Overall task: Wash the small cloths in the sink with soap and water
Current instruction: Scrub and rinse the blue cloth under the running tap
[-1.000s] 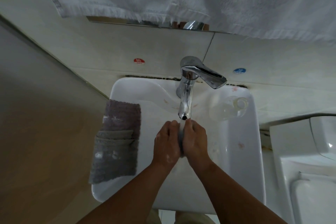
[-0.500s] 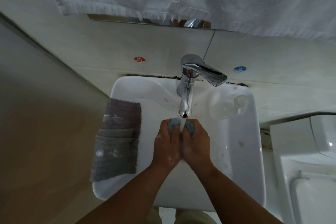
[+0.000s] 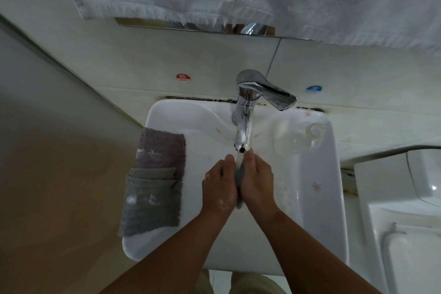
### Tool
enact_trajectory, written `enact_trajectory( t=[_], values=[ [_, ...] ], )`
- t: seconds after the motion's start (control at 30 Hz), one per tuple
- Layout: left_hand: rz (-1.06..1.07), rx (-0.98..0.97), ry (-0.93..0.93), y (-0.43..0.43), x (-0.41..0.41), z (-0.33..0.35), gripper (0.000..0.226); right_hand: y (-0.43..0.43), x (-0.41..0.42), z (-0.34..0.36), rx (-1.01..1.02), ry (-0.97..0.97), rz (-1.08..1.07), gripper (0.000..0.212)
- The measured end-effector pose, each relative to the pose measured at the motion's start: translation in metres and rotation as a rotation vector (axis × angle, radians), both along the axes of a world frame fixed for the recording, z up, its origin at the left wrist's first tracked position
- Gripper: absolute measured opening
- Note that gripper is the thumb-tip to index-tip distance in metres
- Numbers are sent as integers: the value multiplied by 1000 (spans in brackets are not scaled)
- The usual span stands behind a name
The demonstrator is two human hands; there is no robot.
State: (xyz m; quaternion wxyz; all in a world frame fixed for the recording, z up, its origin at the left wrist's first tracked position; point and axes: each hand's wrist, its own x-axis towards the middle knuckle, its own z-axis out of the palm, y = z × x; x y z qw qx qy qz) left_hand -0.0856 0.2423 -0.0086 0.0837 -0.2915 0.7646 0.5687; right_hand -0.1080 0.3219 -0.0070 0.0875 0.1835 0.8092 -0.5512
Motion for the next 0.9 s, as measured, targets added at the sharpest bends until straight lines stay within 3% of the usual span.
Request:
enact_trajectory(
  t=[0.1, 0.13, 0.23, 0.33, 0.43, 0.5, 0.63, 0.77, 0.9],
  values=[
    [76, 152, 0, -6, 0, -5, 12, 6, -1, -4, -85, -34, 70, 9],
    [111, 199, 9, -11, 0, -8, 8, 9, 0, -7, -143, -57, 80, 9],
    [151, 287, 50, -23, 0, -13, 19, 13, 6, -16, -258, -124, 49, 33],
    [144, 326, 62, -24, 0, -10, 34, 11, 11, -15, -328, -224, 43, 17],
    [123, 348, 75, -21, 4, -8, 34, 9, 10, -15, -329, -294, 77, 12],
    [65, 287, 84, -20, 6, -12, 35, 9, 8, -16, -296, -259, 74, 12],
    [-95, 24, 124, -13, 7, -11, 28, 9, 7, -14, -47, -41, 105, 12],
    [-84, -82, 117, -9, 2, -8, 13, 4, 4, -9, 28, -84, 95, 14],
    [-116, -138, 145, -8, -1, -5, 33, 1, 4, -9, 64, -33, 115, 29]
  ],
)
